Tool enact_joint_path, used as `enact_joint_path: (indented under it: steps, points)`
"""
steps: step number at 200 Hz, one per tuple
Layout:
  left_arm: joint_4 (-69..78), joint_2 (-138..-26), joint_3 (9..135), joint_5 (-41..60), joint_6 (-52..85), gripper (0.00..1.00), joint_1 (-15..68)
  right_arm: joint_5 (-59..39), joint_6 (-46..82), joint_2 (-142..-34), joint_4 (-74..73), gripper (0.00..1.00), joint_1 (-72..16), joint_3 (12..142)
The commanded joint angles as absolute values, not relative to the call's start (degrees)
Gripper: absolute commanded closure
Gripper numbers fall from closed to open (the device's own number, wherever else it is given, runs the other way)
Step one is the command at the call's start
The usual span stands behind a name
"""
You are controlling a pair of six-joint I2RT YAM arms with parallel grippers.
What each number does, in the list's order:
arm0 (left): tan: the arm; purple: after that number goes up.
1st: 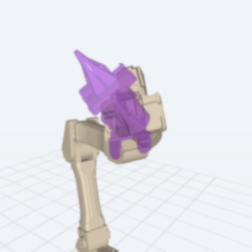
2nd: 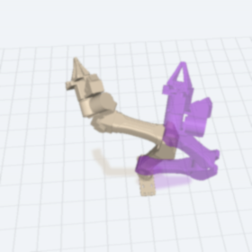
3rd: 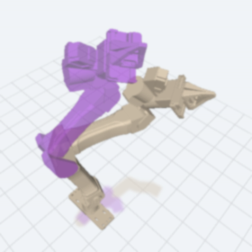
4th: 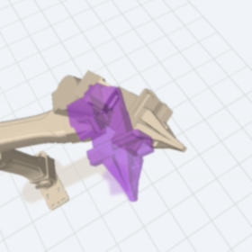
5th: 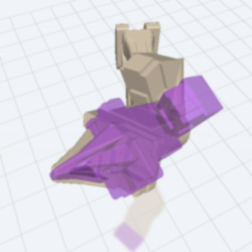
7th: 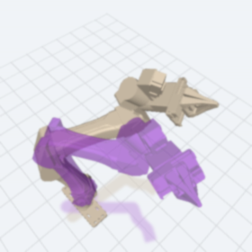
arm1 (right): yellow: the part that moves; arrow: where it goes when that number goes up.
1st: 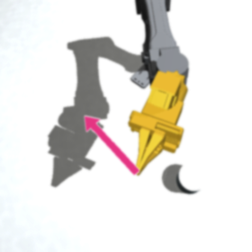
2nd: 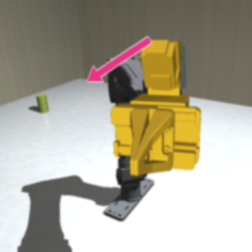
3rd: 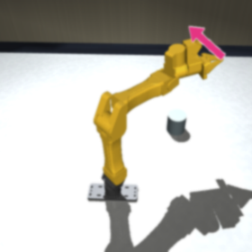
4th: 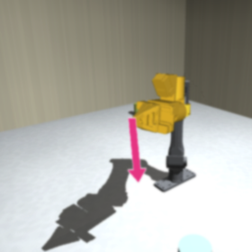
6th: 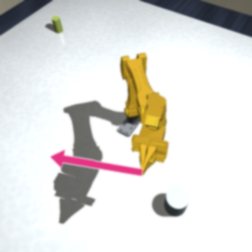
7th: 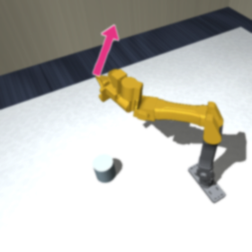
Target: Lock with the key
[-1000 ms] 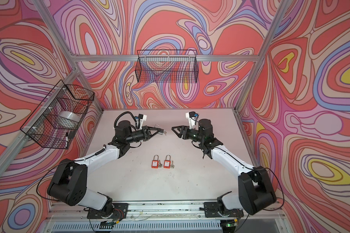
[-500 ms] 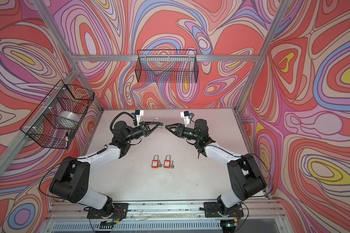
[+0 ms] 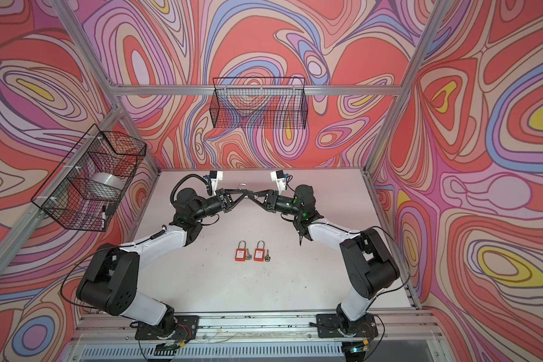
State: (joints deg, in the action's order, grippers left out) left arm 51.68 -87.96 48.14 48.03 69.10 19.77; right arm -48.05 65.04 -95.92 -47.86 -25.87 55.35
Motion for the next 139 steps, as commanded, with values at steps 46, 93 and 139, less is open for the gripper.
enact_joint_path:
  steps: [46, 93, 139]
  points:
    - [55.6, -87.6, 47.5, 49.3, 69.9, 1.00, 19.5, -49.6, 67.9, -97.4, -52.9, 0.80, -26.0, 57.6]
    - [54.7, -87.5, 47.5, 49.1, 69.5, 0.90, 19.5, -50.2, 70.2, -98.5, -56.3, 1.00, -26.0, 57.8]
    - [51.4, -85.6, 46.8, 48.4, 67.5, 0.61, 18.9, -49.3, 69.5, -97.6, -55.8, 1.00, -25.7, 57.3]
